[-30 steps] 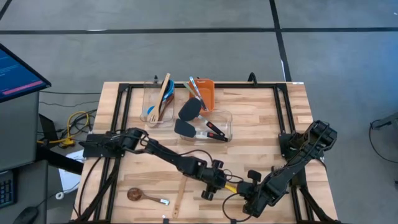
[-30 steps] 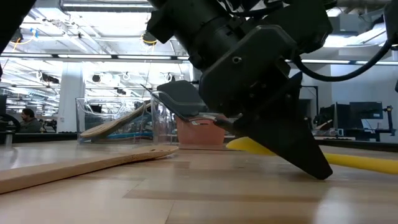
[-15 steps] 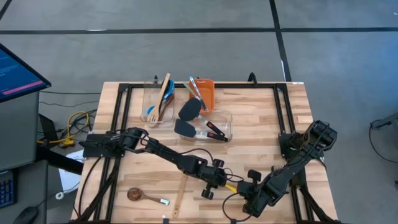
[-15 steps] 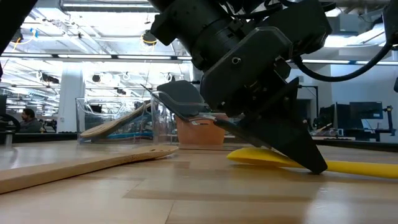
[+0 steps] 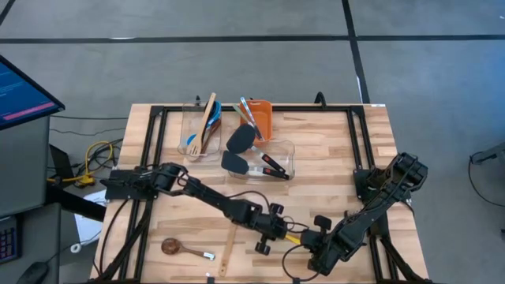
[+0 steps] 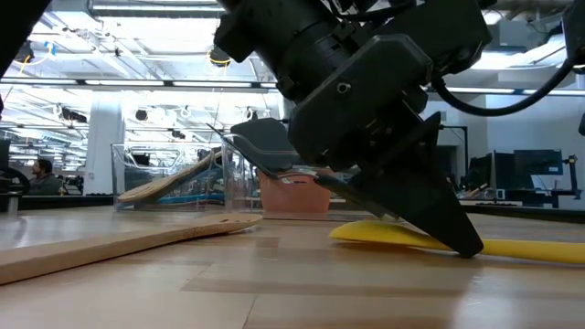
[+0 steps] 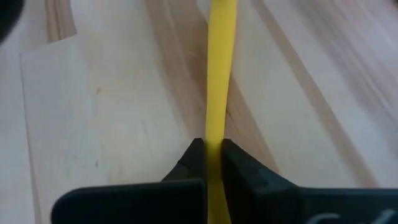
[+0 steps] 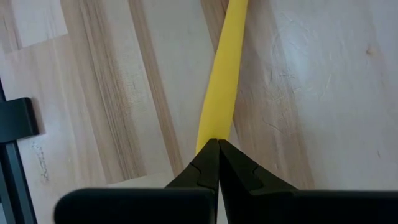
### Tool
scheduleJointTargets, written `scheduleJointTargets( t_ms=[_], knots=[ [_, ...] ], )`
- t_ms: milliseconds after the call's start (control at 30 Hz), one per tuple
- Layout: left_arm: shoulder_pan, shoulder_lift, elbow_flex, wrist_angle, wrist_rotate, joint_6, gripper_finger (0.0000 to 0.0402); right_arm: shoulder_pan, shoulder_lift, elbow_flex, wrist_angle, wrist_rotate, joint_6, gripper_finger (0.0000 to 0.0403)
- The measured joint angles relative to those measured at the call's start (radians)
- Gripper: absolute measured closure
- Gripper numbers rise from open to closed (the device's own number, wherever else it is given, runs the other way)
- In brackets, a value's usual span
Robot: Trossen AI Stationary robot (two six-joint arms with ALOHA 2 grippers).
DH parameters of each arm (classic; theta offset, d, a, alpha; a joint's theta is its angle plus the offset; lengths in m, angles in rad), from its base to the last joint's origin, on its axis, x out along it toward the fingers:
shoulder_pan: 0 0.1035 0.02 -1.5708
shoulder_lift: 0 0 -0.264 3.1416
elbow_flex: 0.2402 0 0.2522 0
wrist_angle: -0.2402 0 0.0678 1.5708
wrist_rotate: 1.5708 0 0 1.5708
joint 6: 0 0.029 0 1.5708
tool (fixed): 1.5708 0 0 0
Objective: Pick & Place Kitchen Items
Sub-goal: Put the yellow serving spoon into the bottom transparent bin
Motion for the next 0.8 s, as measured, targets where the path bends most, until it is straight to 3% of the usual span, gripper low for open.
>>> scheduleJointTargets(
  t_ms=[400, 600, 800],
  knots=[
    [-0.012, -0.038, -0.003, -0.011, -0.035, 0.010, 0.0401, 0.000, 0.000, 0.015, -0.005, -0.005, -0.011, 0.0403],
    [-0.012, -0.041, -0.003, -0.007, -0.046, 0.011, 0.0398, 0.000, 0.004, 0.087, -0.015, -0.019, -0.140, 0.0403],
    [-0.012, -0.041, -0.002, -0.008, -0.073, 0.012, 0.0400, 0.000, 0.002, 0.202, -0.170, -0.008, -0.191, 0.0403]
  ],
)
